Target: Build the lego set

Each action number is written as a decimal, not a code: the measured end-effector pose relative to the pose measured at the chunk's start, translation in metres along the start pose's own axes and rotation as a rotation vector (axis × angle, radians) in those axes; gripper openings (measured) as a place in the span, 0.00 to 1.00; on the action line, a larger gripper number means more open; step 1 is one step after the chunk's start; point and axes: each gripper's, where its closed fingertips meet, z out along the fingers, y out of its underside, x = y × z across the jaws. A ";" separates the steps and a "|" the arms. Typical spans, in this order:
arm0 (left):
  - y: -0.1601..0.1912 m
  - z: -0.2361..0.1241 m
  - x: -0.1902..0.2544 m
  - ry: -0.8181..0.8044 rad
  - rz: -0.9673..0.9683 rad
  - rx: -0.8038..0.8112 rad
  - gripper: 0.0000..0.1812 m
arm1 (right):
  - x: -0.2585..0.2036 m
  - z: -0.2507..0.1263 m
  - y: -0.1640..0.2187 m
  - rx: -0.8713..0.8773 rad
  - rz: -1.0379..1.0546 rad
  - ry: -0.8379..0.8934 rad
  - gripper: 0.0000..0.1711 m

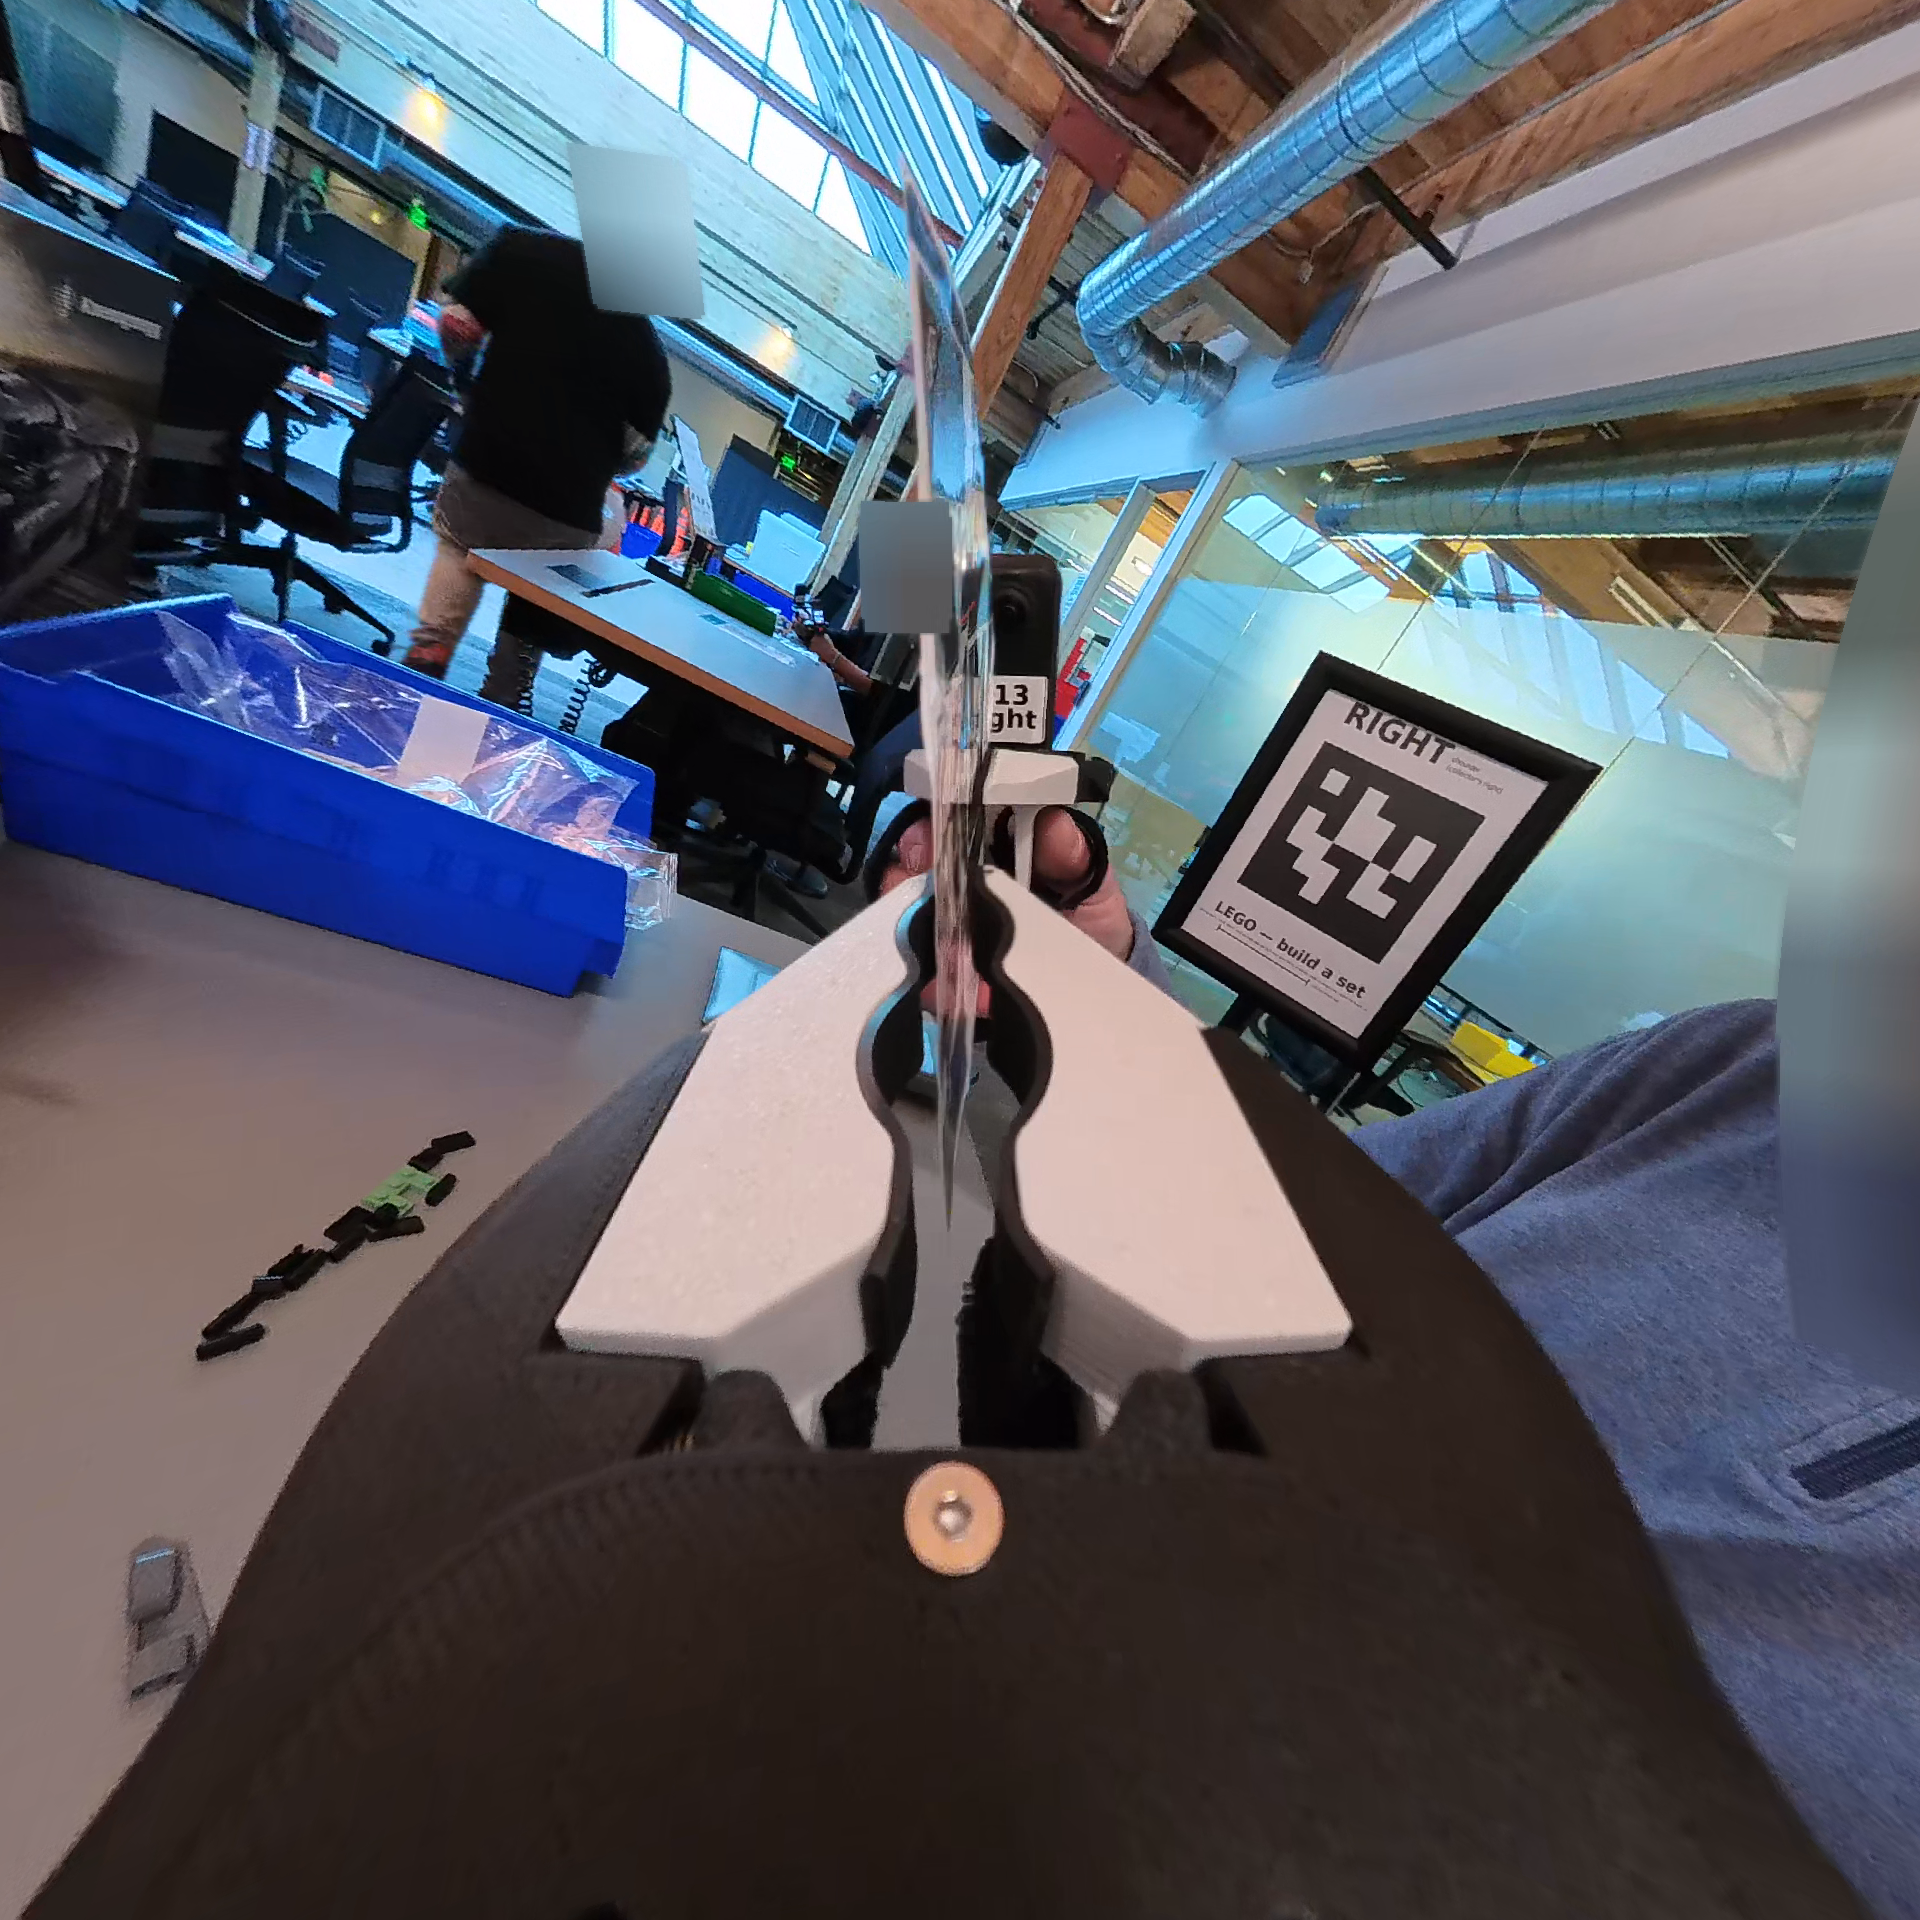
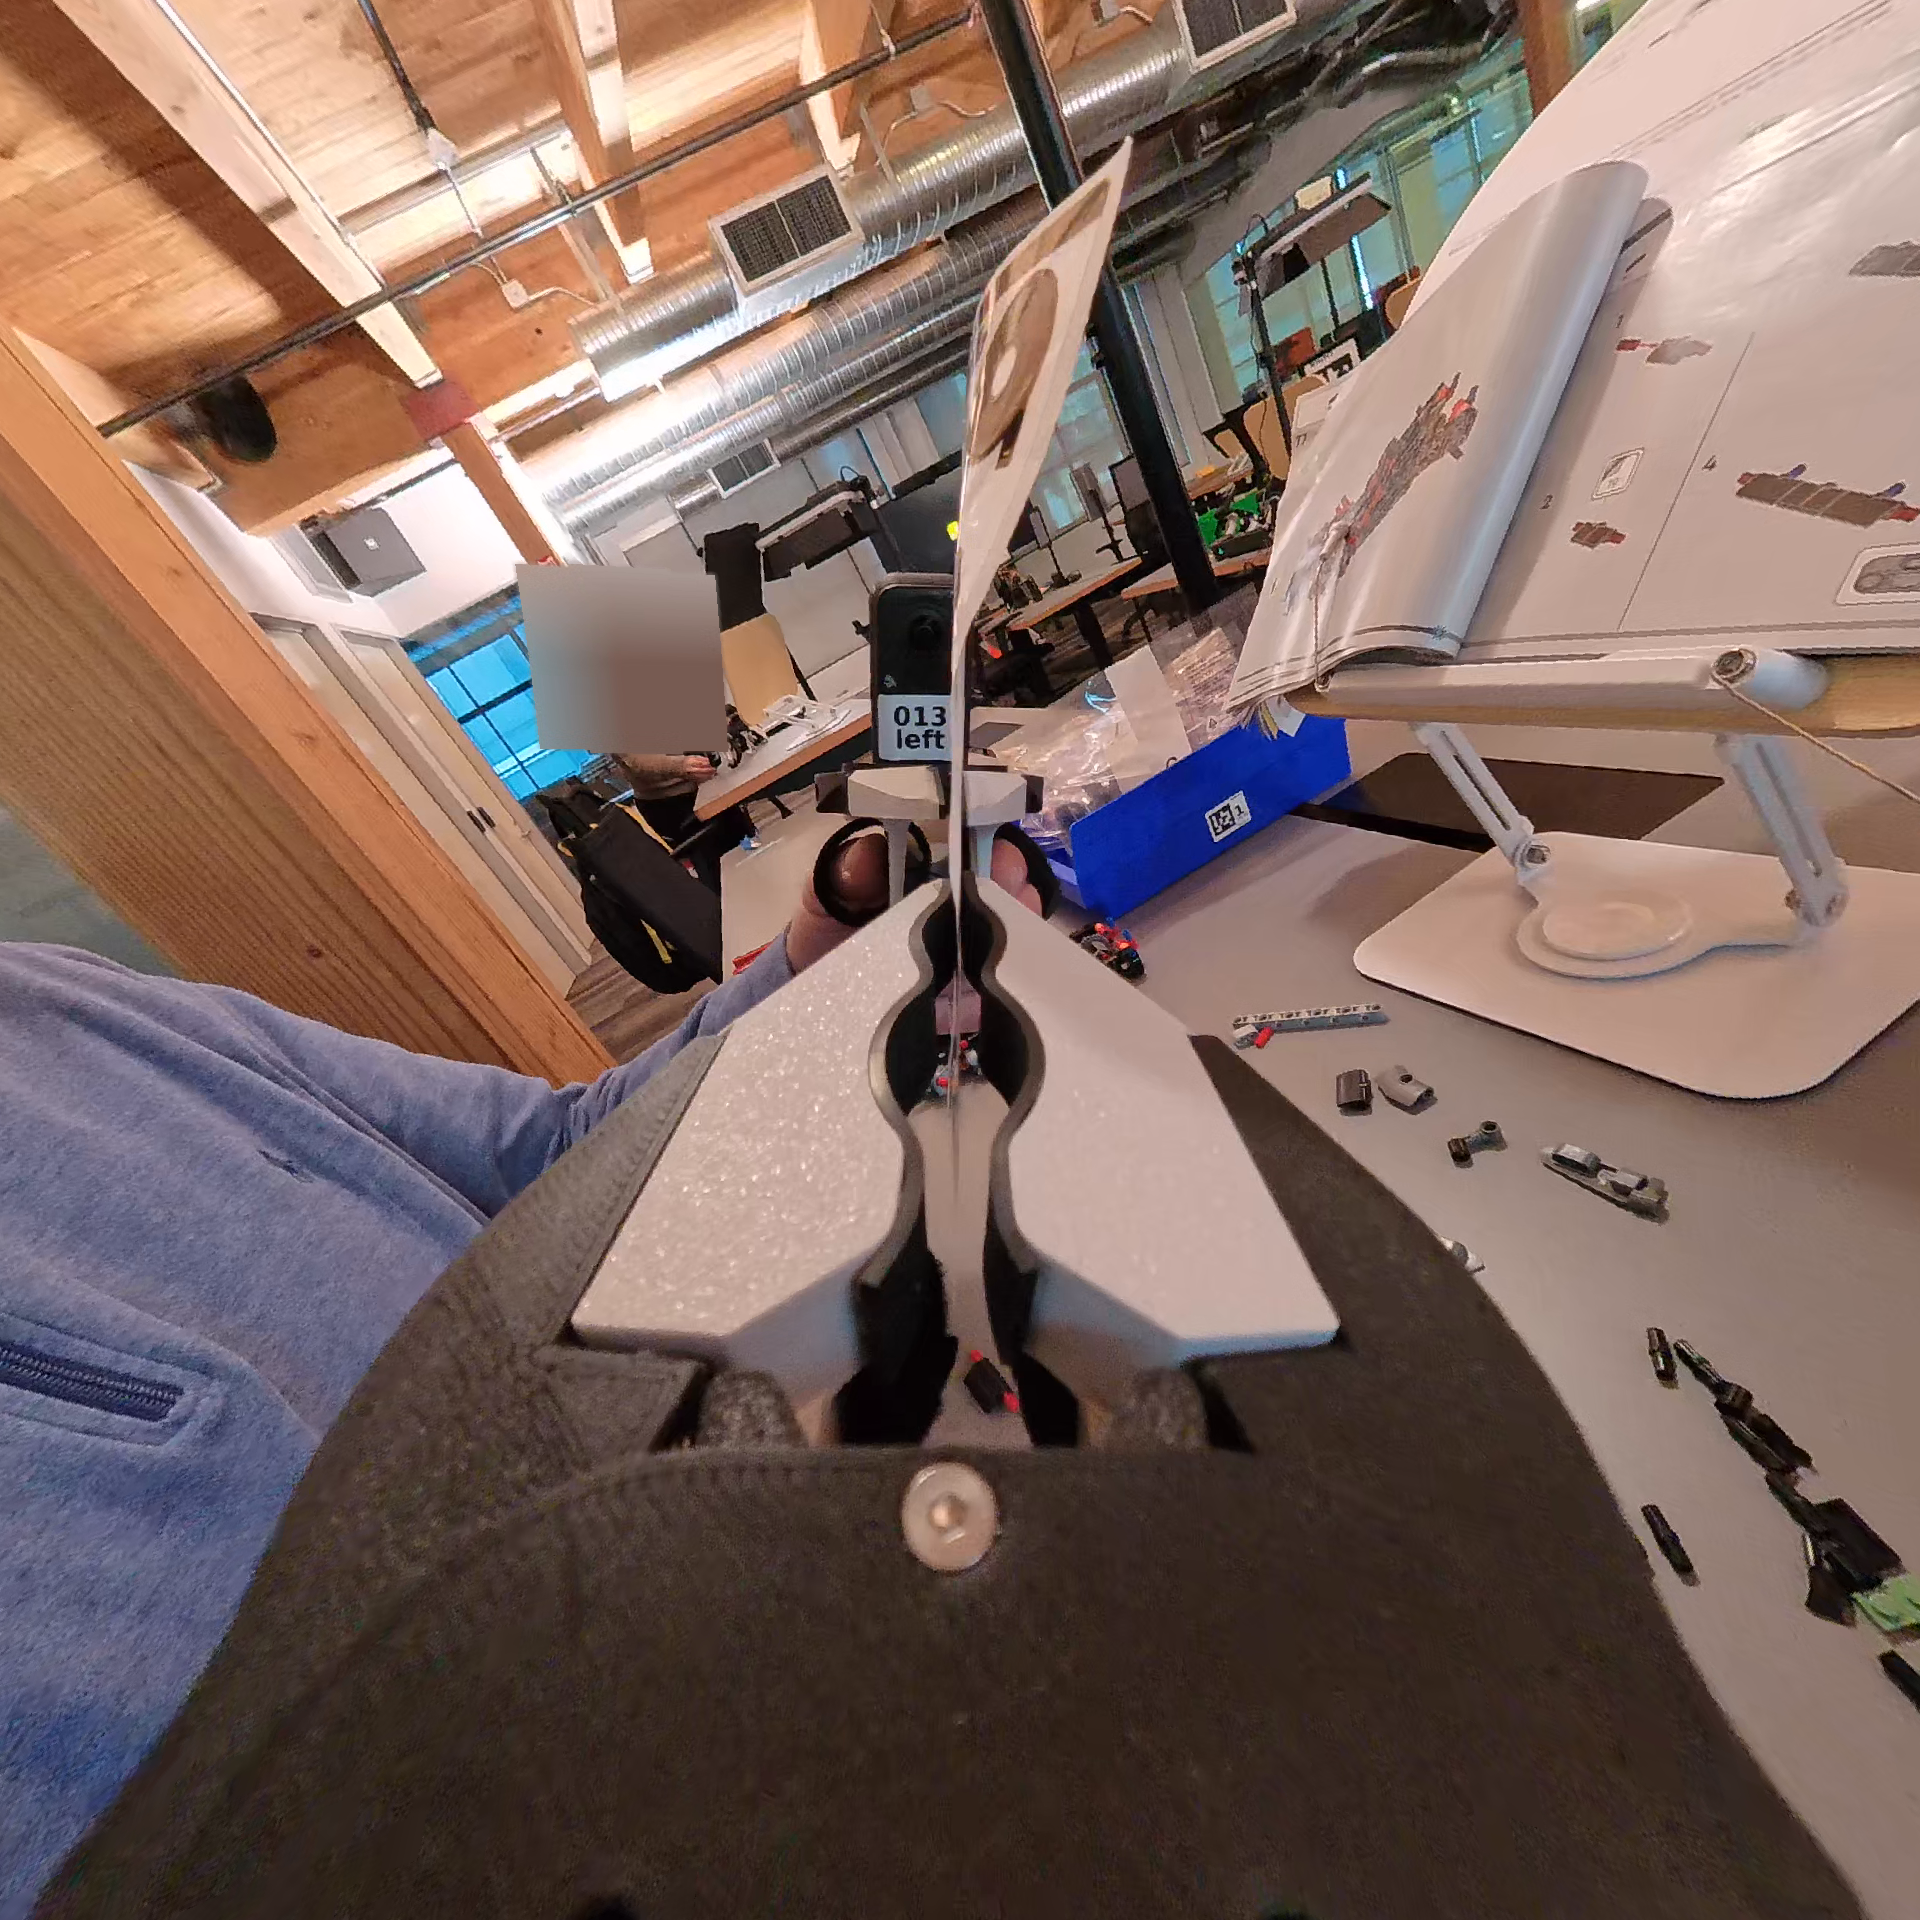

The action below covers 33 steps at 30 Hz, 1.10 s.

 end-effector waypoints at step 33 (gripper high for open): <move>-0.004 0.000 0.004 0.014 -0.003 0.041 0.00 | -0.005 -0.006 -0.003 0.026 -0.024 -0.024 0.00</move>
